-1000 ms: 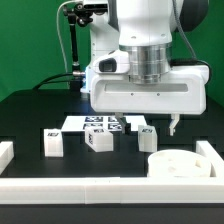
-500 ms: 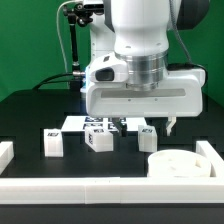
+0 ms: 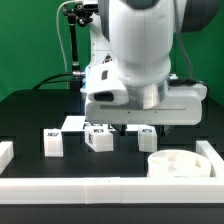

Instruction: Assemble stool

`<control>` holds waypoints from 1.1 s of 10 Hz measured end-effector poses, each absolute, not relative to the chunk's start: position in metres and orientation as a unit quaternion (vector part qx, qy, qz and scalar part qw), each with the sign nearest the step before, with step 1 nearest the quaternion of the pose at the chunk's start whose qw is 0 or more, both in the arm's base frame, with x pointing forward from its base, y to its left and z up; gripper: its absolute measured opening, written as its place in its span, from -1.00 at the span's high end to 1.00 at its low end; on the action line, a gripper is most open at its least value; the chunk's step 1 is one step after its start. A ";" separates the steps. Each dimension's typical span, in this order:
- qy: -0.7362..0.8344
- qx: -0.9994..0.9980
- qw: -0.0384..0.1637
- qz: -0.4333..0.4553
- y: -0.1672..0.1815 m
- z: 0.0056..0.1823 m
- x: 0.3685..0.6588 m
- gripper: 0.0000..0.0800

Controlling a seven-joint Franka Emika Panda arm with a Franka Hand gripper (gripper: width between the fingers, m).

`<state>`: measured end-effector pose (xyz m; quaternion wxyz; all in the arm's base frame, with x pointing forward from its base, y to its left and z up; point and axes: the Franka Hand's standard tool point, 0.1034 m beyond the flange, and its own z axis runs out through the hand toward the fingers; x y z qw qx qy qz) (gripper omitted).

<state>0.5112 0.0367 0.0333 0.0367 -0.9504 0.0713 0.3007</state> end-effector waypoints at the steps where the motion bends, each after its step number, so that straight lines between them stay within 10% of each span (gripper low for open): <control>1: 0.068 -0.940 0.037 0.333 0.038 0.031 0.511 -0.62; 11: 0.044 -0.866 0.033 0.497 0.051 0.011 0.489 -0.62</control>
Offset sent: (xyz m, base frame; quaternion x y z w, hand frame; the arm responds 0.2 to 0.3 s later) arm -0.0024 0.0079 -0.0055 0.0057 -0.1207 0.0039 0.9927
